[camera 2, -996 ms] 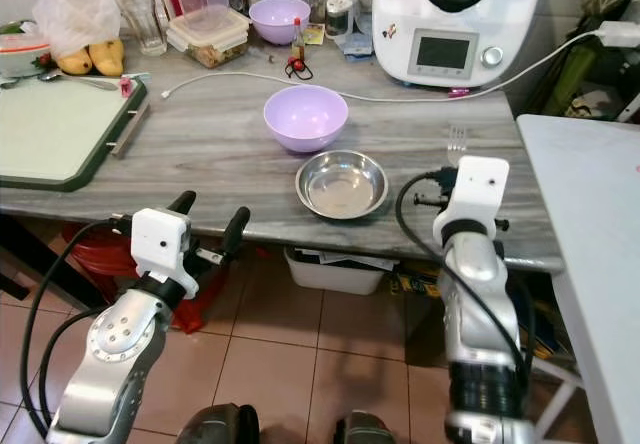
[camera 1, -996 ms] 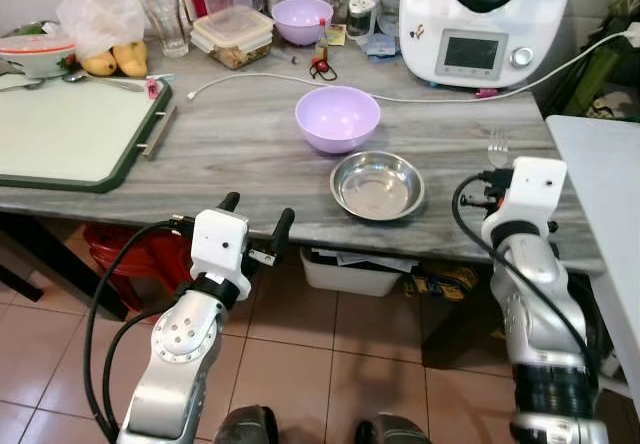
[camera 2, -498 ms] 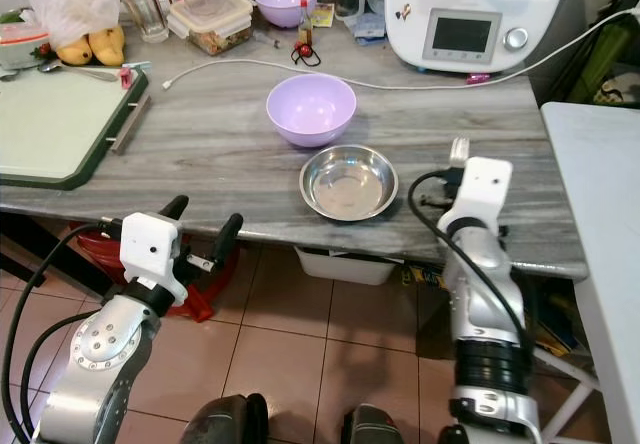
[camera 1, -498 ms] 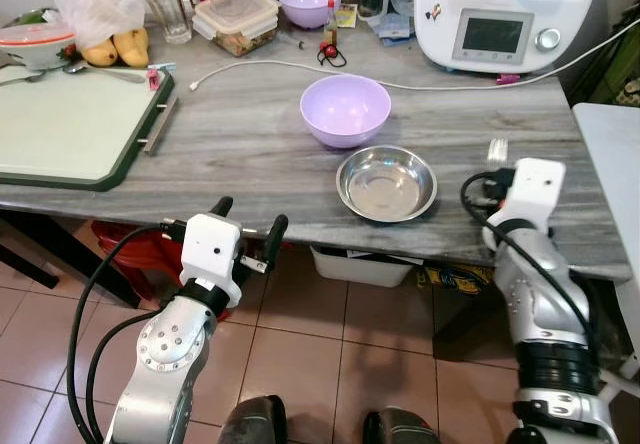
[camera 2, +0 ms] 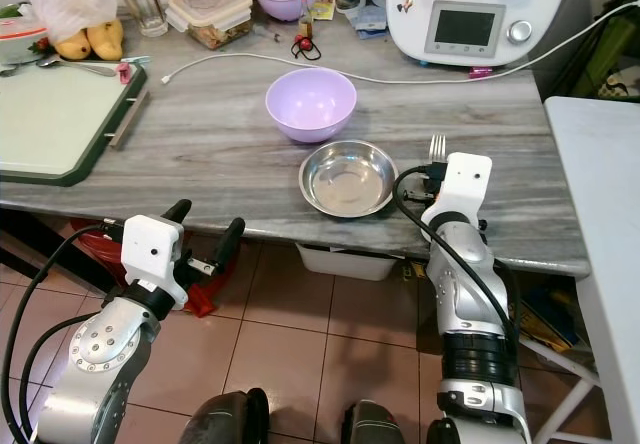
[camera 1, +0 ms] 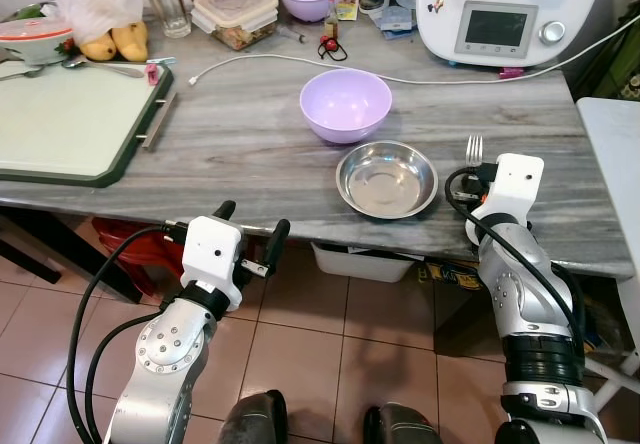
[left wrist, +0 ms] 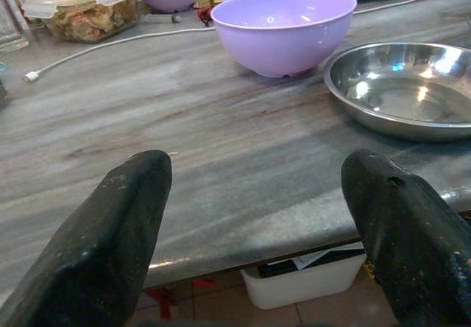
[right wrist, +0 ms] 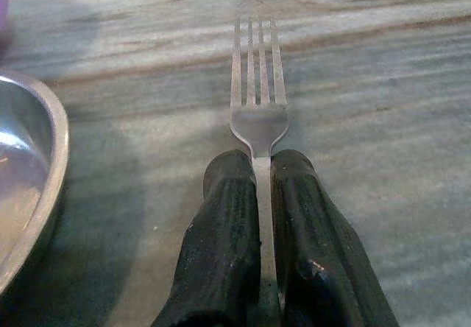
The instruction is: Setting the table
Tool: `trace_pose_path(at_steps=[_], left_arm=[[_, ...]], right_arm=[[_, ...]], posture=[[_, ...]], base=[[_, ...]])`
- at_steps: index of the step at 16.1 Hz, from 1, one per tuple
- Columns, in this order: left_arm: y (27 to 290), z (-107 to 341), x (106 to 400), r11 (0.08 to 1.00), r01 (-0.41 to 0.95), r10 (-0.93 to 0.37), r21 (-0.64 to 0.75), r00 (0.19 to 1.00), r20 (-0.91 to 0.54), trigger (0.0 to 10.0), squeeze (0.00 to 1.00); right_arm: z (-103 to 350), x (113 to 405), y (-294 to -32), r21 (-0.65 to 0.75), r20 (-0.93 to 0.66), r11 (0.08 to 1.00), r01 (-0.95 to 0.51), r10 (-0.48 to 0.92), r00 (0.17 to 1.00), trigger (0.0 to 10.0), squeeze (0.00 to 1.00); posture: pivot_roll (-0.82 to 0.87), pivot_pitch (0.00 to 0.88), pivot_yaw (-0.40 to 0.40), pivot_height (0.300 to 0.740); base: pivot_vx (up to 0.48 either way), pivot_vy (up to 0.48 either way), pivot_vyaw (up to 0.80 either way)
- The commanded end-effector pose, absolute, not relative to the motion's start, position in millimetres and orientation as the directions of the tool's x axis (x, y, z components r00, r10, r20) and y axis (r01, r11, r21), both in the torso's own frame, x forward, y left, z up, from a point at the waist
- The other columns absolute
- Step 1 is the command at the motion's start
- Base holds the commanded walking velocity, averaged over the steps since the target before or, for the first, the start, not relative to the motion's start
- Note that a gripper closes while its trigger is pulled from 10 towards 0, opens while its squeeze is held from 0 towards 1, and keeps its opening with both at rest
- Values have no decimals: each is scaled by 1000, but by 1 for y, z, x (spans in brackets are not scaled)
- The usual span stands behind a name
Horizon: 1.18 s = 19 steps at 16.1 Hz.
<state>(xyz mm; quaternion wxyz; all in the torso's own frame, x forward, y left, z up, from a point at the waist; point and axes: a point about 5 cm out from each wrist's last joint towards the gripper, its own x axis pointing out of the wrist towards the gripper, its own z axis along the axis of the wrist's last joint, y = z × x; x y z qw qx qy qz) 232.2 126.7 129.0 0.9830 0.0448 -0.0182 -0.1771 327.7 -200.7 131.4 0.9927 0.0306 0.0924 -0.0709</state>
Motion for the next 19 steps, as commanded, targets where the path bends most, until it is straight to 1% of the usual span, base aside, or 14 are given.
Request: trace_pose_path(at_steps=[1,5,8,9,10,11,12,13,14,19], left_arm=[[128,132,230,932,350,-353,96,935,20,10000,0],[126,132,231,930,355,-358,92,933,17,10000,0],[126,132,231,929,358,-361,91,933,14,10000,0],[126,132,231,930,357,-360,89,933,14,10000,0],[125,132,231,930,358,-360,87,933,13,10000,0],[125,132,231,929,361,-363,84,932,12,10000,0],[125,132,231,929,361,-363,83,932,11,10000,0],[125,132,231,928,362,-364,83,931,11,10000,0],[124,132,231,928,363,-366,82,931,11,10000,0],[124,131,232,928,364,-366,79,931,10,10000,0]], right_arm=[[123,331,-198,54,-226,991,119,-104,969,0,0],[125,338,-195,56,-221,994,92,-78,972,0,0],[124,340,-189,68,-227,995,71,-54,972,118,0],[122,339,-187,72,-230,995,64,-46,972,1255,0],[122,340,-186,73,-231,996,59,-41,972,4157,0],[121,340,-185,72,-233,996,52,-34,972,8314,0],[120,339,-184,73,-235,996,49,-31,972,10000,0],[119,338,-185,74,-240,996,47,-28,970,10000,149],[117,338,-187,73,-244,996,50,-31,969,10000,1000],[119,337,-193,43,-230,998,55,-44,972,10000,1000]], posture=[[73,172,67,740],[72,173,70,740],[75,175,66,740],[74,175,66,740],[74,176,66,740],[72,176,66,740],[72,176,66,740],[71,175,65,740],[71,175,64,740],[68,173,64,740]], base=[[0,0,0],[0,0,0],[0,0,0],[0,0,0],[0,0,0],[0,0,0],[0,0,0],[0,0,0],[0,0,0],[0,0,0]])
